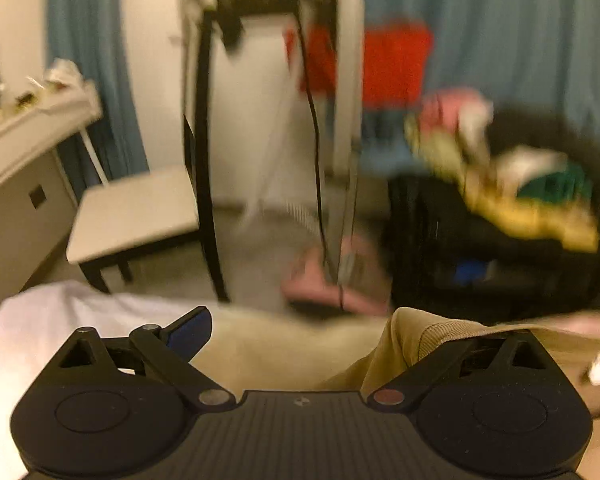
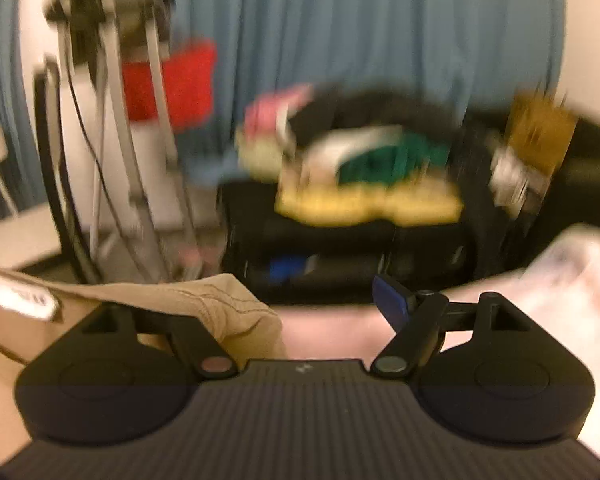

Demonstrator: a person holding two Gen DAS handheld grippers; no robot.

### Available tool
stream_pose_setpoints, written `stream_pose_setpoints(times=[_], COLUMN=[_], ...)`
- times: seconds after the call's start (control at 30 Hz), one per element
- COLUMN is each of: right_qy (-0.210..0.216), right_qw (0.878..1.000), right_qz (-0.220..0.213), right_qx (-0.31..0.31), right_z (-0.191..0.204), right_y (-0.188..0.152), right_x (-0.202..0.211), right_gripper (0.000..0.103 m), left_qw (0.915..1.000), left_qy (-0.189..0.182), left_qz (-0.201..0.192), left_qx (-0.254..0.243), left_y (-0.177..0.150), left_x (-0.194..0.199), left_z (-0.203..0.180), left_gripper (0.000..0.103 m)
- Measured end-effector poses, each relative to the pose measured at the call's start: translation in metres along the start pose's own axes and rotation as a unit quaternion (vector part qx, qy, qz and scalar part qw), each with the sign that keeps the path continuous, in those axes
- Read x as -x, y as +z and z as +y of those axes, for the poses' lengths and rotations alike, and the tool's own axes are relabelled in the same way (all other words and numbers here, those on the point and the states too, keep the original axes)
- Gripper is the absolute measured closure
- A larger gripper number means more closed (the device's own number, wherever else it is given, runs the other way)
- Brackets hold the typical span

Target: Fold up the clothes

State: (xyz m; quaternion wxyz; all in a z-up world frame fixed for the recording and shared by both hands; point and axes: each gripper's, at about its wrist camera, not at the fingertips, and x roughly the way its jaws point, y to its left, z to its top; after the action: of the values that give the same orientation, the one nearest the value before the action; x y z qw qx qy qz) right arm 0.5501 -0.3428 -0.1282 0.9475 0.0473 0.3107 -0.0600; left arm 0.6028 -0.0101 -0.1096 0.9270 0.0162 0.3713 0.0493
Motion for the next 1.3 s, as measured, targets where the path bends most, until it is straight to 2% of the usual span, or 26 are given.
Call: stream_pose_setpoints(times=[0.13, 0.27, 0.33, 0.4, 0.6, 0.73, 0.87, 1.0, 1.13, 1.3], right_qy=[0.027, 0.066, 0.096, 0.107, 0.109, 0.089, 0.087, 0.089, 0.105, 0.134], right_qw=[0.995, 0.982, 0.973, 0.967, 0.981, 0.993, 0.996, 0.995, 0.991, 0.986], right_qz=[0.092, 0.156, 0.183, 0.192, 0.116, 0.047, -0.007, -0.048, -0.070, -0.078], right_qx=[0.032, 0.084, 0.104, 0.126, 0.107, 0.067, 0.028, -0.004, -0.036, -0.058], right_z=[0.011, 0.031, 0.042, 0.055, 0.066, 0.062, 0.060, 0.059, 0.058, 0.054], right_y=[-0.004, 0.010, 0.019, 0.024, 0.030, 0.014, -0.021, -0.063, -0.107, -0.152], right_x=[-0.032, -0.031, -0.023, -0.016, 0.030, 0.080, 0.149, 0.230, 0.320, 0.411], right_gripper=[0.026, 0.026, 0.026, 0.026, 0.026, 0.026, 0.026, 0.026, 0.026, 0.026], left_qw=[0.9959, 0.9843, 0.9801, 0.9800, 0.9859, 0.9883, 0.9885, 0.9833, 0.9734, 0.9594], left_qy=[-0.006, -0.064, -0.075, -0.088, -0.119, -0.132, -0.140, -0.163, -0.185, -0.197], left_qz=[0.058, 0.135, 0.144, 0.132, 0.049, -0.005, -0.056, -0.067, -0.078, -0.042], left_qx=[-0.069, -0.095, -0.114, -0.120, -0.107, -0.076, -0.018, 0.046, 0.110, 0.198], left_y=[0.008, 0.022, 0.023, 0.030, 0.022, -0.007, -0.057, -0.112, -0.168, -0.209], left_x=[-0.029, -0.039, -0.025, -0.006, 0.059, 0.114, 0.182, 0.256, 0.330, 0.384], left_z=[-0.002, -0.017, -0.025, -0.029, -0.037, -0.018, 0.016, 0.059, 0.101, 0.147], left_gripper=[0.006, 0.001, 0.001, 0.000, 0.000, 0.001, 0.002, 0.003, 0.003, 0.004])
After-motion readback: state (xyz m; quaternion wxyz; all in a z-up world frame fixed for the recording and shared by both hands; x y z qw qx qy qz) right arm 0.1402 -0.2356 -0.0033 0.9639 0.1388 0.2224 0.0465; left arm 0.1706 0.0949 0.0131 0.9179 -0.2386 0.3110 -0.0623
